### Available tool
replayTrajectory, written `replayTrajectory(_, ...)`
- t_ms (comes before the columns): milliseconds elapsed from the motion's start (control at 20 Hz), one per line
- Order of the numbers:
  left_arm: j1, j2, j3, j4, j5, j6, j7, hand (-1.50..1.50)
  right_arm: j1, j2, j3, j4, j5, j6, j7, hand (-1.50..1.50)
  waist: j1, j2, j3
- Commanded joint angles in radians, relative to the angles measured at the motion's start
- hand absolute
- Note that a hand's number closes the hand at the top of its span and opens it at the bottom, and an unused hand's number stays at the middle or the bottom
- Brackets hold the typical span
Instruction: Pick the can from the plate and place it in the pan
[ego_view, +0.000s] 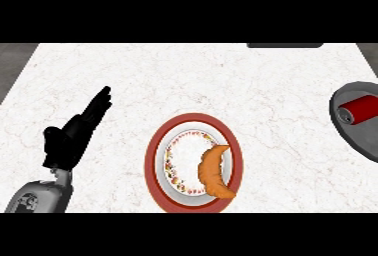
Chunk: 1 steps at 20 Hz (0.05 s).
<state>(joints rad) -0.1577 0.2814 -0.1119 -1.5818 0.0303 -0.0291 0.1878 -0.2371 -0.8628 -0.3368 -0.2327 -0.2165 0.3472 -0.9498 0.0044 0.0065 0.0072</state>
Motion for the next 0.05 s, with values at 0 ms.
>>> replayTrajectory(0,0.041,-0.034,-0.041,-0.056,-0.020,0.019,0.031,0.00,0.053,0.014,-0.022,0.004,-0.015,0.116,-0.177,-1.50,0.004,-0.004,0.000)
